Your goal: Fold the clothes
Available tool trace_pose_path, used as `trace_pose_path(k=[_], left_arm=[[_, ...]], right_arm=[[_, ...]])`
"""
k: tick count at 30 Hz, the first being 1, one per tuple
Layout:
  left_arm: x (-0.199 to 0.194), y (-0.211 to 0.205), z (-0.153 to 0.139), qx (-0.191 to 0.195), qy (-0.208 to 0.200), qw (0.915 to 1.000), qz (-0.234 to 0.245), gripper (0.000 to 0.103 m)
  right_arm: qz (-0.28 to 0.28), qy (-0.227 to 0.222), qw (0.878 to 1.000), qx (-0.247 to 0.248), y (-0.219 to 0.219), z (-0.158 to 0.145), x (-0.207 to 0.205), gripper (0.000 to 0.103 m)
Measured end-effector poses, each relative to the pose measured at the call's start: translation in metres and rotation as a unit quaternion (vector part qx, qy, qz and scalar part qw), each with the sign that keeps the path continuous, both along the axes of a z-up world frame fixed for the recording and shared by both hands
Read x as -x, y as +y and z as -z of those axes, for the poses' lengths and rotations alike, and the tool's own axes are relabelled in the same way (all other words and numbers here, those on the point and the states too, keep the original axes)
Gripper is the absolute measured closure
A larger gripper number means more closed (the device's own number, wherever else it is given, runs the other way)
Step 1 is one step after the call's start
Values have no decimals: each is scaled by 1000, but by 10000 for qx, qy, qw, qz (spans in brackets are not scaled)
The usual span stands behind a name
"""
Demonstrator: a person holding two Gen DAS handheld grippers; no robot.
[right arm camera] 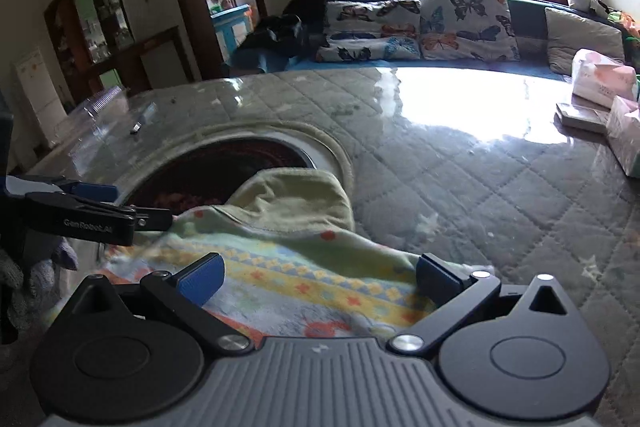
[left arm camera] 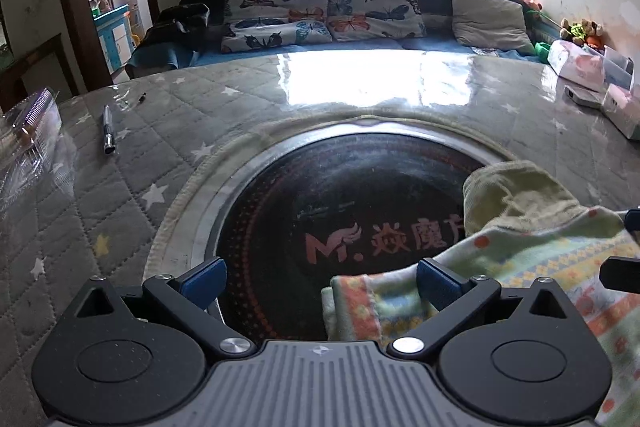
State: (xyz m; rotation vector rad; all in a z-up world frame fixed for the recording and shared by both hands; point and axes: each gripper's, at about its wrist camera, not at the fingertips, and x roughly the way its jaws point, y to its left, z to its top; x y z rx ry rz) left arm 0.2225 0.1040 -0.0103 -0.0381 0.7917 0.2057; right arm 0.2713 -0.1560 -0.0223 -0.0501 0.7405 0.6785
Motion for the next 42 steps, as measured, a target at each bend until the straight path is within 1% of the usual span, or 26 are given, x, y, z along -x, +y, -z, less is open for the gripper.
trace_pose_path(k=[4, 9, 11, 15, 18, 22, 27, 29, 32, 33, 36, 42], left_arm=[[-6, -8, -2, 14, -19, 9999, 151, 0], [-14, -17, -4, 25, -34, 9995, 319, 0], [-17, -16, -2, 0, 5, 9996, 288, 0], [-19, -13, 0, -32, 35, 9997, 241, 0], [-17, -9, -2, -27, -17, 9998, 202, 0], [-16, -4, -3, -17, -18, 9999, 119, 0], [-3, 0, -8, 26, -73, 9999, 80, 0], [4, 1, -9, 45, -98, 9999, 68, 0], [13, 3, -12, 74, -136, 9999, 51, 0], [17, 3, -13, 85, -141, 9999, 50, 0], [35, -1, -12, 127, -141, 9997, 120, 0], [73, -12, -11, 213, -149, 9993, 284, 0]], right_arm=[[-275, 57, 9995, -130, 10, -3, -1, 0], [-409, 105, 9991, 0, 21, 3, -4, 0], [-409, 126, 9991, 0, 22, 4, -6, 0], [-583, 56, 9983, -78, 24, -2, -1, 0], [-750, 38, 9972, -27, 32, -1, -1, 0], [-809, 72, 9967, 55, 40, 4, -6, 0], [-820, 43, 9966, 11, 39, -2, -1, 0], [-826, -26, 9966, 70, 36, -5, 7, 0], [-804, -157, 9962, 293, 35, -4, 22, 0], [-787, -245, 9956, 440, 35, -3, 29, 0], [-775, -493, 9933, 699, 36, 1, 47, 0], [-906, -913, 9866, 1005, 35, 7, 84, 0]])
